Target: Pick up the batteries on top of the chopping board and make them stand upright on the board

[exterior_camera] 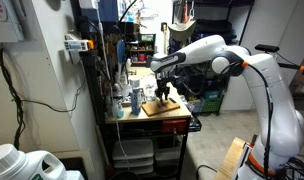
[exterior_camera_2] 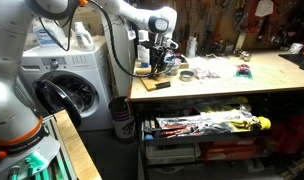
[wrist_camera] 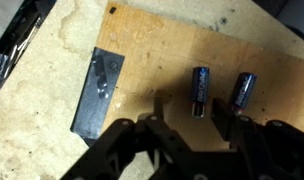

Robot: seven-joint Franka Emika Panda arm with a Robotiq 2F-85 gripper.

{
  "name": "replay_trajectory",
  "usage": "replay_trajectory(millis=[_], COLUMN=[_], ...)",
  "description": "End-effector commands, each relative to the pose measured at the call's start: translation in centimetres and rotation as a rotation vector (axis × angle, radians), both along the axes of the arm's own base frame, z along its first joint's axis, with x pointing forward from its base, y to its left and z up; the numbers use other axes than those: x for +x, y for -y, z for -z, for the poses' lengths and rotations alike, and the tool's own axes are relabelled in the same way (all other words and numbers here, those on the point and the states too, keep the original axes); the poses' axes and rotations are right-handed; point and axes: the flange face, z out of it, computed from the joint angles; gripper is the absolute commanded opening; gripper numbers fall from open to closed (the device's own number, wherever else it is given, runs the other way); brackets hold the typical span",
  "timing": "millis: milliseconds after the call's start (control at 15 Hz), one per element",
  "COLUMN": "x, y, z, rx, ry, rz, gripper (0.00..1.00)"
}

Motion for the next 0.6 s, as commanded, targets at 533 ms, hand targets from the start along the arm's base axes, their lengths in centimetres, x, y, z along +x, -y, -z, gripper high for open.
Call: replay_trajectory(millis=[533], x=[0.49], y=[-0.55], z=[0.98], rx=[-0.023], ry=[0.018], rz=[0.022], gripper=[0.43])
